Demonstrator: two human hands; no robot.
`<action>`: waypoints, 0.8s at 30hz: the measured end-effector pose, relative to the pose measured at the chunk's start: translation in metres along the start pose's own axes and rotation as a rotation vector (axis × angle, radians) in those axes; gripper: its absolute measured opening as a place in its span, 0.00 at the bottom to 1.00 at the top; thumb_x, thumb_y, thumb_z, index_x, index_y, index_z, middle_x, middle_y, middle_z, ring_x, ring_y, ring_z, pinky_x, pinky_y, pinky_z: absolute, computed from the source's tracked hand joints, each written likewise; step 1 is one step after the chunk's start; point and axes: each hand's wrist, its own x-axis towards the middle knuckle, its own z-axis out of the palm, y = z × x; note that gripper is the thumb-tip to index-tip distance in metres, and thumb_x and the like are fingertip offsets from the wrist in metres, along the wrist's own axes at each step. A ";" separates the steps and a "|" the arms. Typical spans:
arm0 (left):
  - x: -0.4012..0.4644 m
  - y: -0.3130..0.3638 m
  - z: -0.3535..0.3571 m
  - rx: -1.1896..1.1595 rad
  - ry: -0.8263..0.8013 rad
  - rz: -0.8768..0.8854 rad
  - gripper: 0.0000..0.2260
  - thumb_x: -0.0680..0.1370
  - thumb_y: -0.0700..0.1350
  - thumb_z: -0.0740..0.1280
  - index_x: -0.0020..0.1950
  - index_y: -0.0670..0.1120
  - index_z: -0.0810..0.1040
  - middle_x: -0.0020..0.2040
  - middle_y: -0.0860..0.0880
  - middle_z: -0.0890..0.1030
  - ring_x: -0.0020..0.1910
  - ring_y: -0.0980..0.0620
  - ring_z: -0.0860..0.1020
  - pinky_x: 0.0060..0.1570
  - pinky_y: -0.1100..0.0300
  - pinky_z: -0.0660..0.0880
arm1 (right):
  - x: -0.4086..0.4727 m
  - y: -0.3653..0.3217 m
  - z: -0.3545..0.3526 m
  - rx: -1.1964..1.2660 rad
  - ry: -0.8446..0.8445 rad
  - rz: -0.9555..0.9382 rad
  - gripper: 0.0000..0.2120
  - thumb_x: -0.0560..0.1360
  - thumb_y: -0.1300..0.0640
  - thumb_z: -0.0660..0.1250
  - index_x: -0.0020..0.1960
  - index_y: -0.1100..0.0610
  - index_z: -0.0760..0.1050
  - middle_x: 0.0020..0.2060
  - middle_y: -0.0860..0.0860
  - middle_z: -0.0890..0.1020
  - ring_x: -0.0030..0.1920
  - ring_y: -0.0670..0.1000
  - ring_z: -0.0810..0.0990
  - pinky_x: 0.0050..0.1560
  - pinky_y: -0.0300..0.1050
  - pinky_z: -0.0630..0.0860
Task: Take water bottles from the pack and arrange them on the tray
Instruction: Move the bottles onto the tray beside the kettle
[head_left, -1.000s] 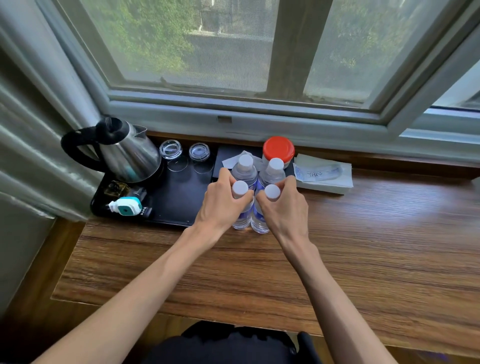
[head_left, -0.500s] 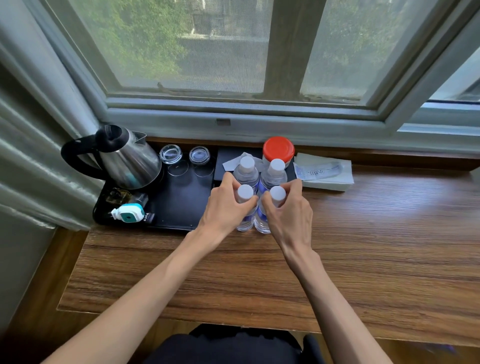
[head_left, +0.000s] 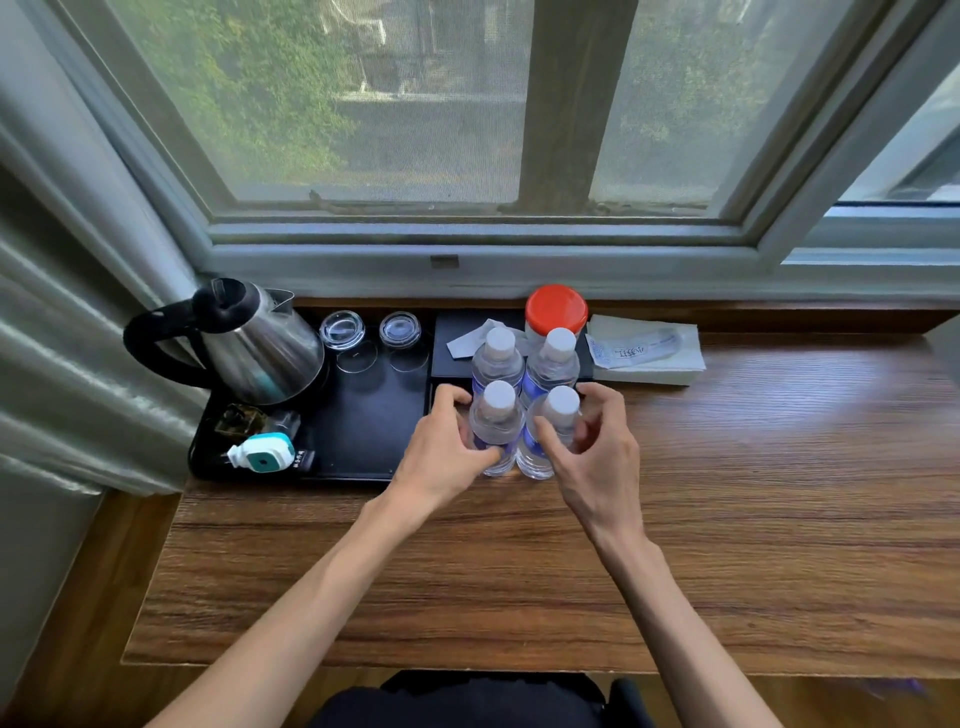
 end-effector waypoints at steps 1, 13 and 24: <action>-0.001 -0.005 0.001 0.020 -0.016 -0.021 0.28 0.68 0.50 0.78 0.62 0.49 0.68 0.39 0.54 0.74 0.38 0.55 0.73 0.39 0.59 0.70 | -0.002 0.004 -0.001 0.012 0.009 0.016 0.23 0.70 0.49 0.76 0.61 0.51 0.71 0.31 0.53 0.73 0.30 0.46 0.70 0.35 0.40 0.71; 0.002 -0.012 0.025 -0.019 -0.018 -0.005 0.28 0.65 0.50 0.79 0.59 0.63 0.69 0.57 0.53 0.72 0.59 0.53 0.76 0.58 0.58 0.73 | -0.010 0.050 0.005 -0.077 -0.219 0.106 0.34 0.68 0.50 0.77 0.69 0.57 0.69 0.60 0.50 0.73 0.57 0.45 0.74 0.57 0.38 0.72; 0.008 -0.027 0.054 -0.200 0.122 -0.057 0.30 0.64 0.56 0.80 0.62 0.60 0.73 0.55 0.57 0.83 0.54 0.58 0.82 0.54 0.50 0.80 | 0.004 0.060 0.010 0.052 -0.334 0.101 0.32 0.68 0.49 0.77 0.69 0.49 0.69 0.61 0.43 0.79 0.59 0.41 0.76 0.51 0.25 0.68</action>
